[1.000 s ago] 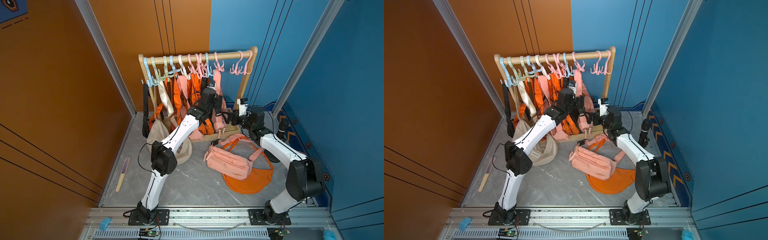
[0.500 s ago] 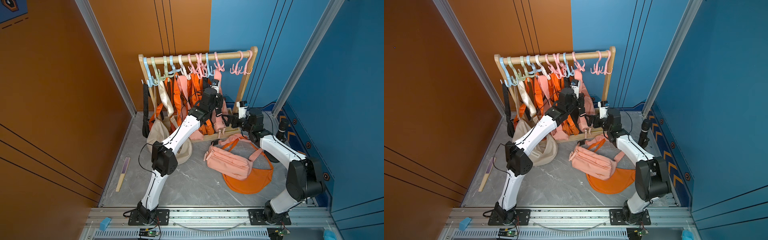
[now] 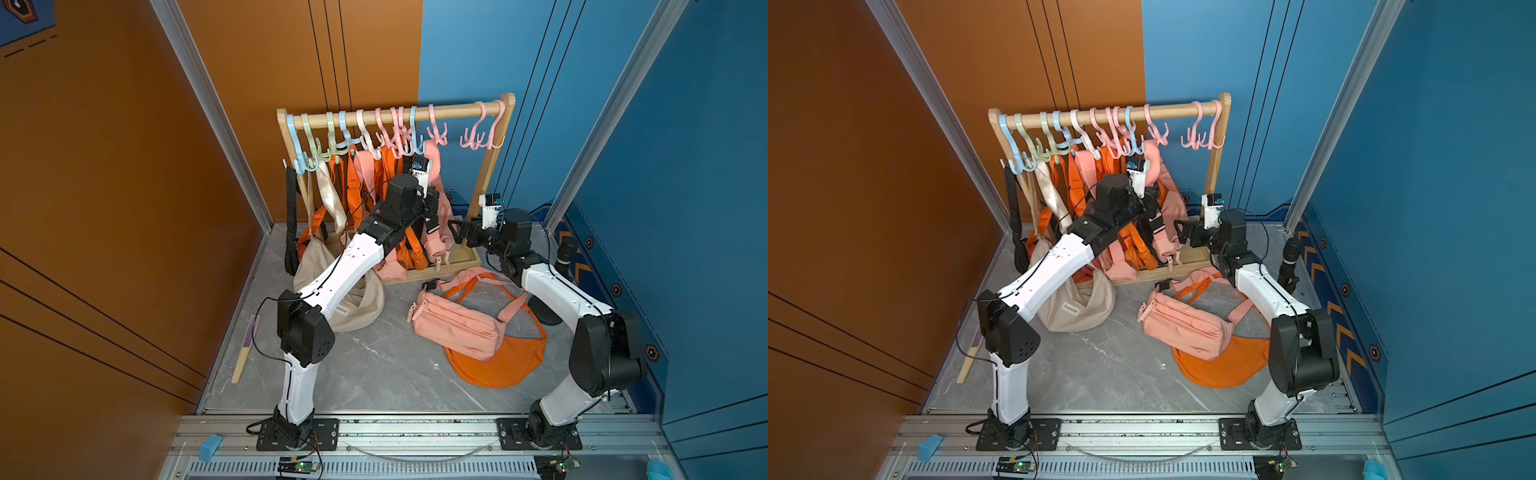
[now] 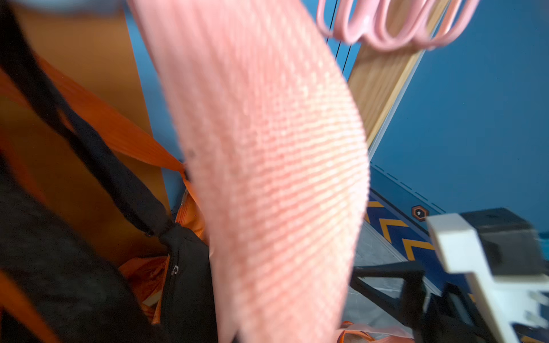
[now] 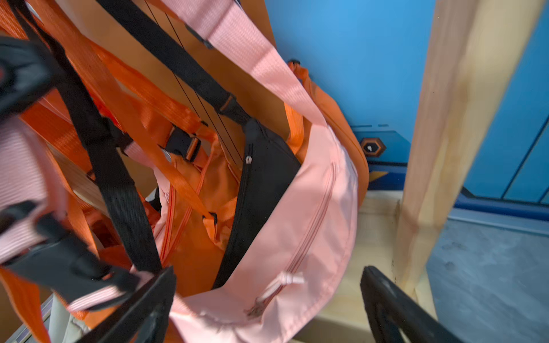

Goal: Take the bag off the hook
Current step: Pick up the bag from the hook.

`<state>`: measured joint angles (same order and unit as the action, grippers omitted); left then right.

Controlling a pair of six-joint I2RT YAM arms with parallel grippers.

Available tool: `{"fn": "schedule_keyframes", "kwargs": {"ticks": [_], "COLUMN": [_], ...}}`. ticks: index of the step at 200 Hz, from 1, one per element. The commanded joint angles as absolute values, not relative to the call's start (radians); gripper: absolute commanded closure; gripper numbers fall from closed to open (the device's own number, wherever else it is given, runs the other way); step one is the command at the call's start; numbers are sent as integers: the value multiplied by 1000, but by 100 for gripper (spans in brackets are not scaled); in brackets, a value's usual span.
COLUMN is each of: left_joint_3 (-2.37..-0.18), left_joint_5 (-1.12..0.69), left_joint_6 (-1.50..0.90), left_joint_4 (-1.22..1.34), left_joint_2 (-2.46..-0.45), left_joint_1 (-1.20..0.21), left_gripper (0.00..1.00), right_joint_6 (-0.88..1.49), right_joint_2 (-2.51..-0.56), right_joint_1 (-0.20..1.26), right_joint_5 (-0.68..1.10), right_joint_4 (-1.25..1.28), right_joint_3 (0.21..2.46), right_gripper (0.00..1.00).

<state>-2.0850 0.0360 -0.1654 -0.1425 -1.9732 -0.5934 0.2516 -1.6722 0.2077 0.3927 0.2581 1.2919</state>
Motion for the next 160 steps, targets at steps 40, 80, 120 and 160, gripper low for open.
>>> {"fn": "schedule_keyframes", "kwargs": {"ticks": [40, 80, 120, 160], "left_joint_3": [-2102, -2055, -2028, -2045], "left_joint_5": [-194, -277, -321, -353], "left_joint_6": [-172, -191, -216, -230], "left_joint_4": [-305, -339, -341, -350], "left_joint_2": [-1829, -1760, -1714, -1708], "left_joint_1": [-545, -497, -439, -405], "left_gripper": [100, 100, 100, 100], "right_joint_6": [236, 206, 154, 109], "right_joint_2": [-1833, -1924, -1958, -1950], "right_joint_1": [236, 250, 257, 256], "right_joint_5": [436, 439, 433, 420], "right_joint_4": [227, 164, 119, 74], "right_joint_3": [1540, 1678, 1734, 1764], "right_gripper": [1, 1, 0, 0]}}
